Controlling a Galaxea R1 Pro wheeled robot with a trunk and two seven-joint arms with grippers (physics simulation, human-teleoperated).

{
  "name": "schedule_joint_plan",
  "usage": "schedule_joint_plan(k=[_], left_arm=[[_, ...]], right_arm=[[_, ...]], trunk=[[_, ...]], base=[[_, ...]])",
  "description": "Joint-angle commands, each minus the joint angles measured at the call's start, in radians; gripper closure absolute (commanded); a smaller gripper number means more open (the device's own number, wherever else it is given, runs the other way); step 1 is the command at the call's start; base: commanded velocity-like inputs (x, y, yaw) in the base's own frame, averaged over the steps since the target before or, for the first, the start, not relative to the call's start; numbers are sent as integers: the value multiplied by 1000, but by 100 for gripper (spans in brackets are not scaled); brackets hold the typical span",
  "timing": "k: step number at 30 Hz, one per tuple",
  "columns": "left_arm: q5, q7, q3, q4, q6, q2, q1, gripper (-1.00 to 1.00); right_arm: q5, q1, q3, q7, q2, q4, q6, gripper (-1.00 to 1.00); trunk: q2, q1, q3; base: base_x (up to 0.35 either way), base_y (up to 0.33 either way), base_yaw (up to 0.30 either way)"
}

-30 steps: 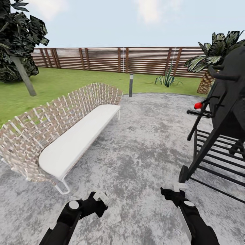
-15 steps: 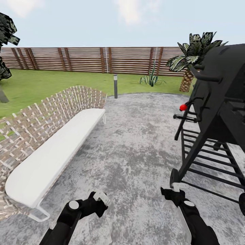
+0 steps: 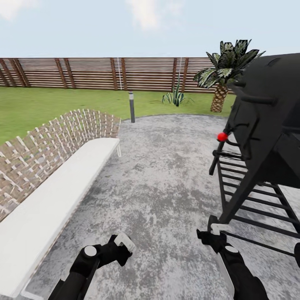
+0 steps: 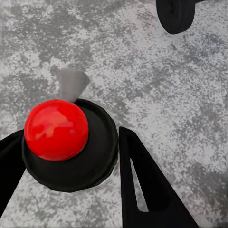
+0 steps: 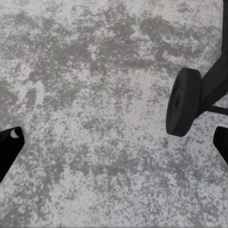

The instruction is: Pick up the pesticide atomizer in the garden and spray insectifuge to fully cover both potted plants in the garden.

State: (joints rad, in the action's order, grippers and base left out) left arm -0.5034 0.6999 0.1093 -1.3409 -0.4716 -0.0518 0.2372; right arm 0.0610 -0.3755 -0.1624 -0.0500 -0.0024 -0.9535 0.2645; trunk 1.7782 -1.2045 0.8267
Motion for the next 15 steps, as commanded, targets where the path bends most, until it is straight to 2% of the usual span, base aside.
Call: schedule_joint_plan(k=[1, 15], left_arm=[[-6, 7, 0, -1, -4, 0, 1, 100], [-6, 7, 0, 2, -4, 0, 1, 100]], right_arm=[[6, 0, -3, -5, 0, -2, 6, -100], [6, 0, -3, -5, -1, -2, 6, -100]], trunk=[[0, 0, 1], [0, 0, 0]], base=[[293, 220, -2], [290, 223, -7]])
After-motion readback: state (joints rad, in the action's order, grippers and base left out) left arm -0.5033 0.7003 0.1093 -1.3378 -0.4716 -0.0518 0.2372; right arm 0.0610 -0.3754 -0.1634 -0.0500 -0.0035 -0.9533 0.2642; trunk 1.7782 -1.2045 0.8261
